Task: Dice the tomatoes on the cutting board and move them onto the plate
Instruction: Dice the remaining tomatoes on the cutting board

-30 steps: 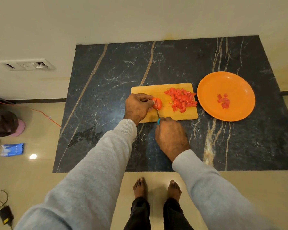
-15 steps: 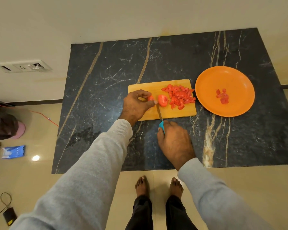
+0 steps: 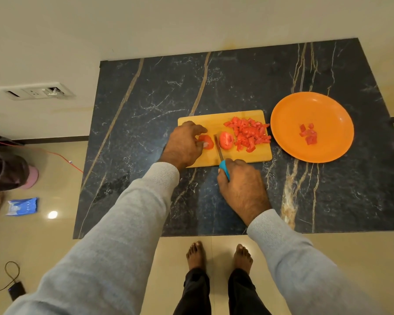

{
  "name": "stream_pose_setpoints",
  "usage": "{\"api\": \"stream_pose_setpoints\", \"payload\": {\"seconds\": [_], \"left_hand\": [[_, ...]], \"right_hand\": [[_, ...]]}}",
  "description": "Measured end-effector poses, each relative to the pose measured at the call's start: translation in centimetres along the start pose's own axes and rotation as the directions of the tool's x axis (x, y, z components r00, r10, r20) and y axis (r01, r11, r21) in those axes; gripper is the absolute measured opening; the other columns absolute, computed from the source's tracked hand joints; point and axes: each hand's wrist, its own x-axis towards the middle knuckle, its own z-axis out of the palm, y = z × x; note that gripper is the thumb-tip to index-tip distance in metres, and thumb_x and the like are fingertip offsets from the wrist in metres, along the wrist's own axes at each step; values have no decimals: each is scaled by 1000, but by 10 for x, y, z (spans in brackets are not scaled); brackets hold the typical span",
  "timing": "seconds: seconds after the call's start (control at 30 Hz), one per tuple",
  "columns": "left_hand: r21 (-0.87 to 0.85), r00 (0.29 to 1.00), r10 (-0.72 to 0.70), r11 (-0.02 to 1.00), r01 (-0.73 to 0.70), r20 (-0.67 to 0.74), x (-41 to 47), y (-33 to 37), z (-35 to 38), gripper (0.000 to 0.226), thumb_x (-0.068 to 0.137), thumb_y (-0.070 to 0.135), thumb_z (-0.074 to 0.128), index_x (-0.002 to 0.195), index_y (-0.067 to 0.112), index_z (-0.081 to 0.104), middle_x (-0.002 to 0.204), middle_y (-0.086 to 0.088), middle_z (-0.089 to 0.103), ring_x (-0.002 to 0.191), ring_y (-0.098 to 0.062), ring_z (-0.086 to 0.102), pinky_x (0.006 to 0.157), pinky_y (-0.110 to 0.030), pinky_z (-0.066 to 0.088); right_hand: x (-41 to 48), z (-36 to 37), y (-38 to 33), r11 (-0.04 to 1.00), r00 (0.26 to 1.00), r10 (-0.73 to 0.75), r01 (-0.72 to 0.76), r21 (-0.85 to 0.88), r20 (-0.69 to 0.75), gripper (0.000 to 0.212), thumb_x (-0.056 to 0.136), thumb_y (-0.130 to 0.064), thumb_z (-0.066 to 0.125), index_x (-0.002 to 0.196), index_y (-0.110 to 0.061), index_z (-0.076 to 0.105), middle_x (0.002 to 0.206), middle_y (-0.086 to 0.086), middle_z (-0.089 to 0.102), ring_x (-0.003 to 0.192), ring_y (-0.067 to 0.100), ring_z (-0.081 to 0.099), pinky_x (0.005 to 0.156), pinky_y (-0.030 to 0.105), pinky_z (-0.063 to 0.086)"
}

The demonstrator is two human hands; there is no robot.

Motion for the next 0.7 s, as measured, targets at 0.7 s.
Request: {"api": "stream_pose_setpoints", "payload": {"seconds": [0.7], "left_hand": [[156, 918, 396, 907, -392, 5, 7, -9, -3, 24, 102, 21, 62, 116, 15, 80, 118, -2, 74, 108, -20, 68, 100, -38, 57]], "right_hand": [[15, 6, -13, 997, 998, -49, 45, -66, -50, 26, 99, -31, 55, 105, -8, 66, 88, 9, 64, 77, 28, 62, 60, 30, 39]]}}
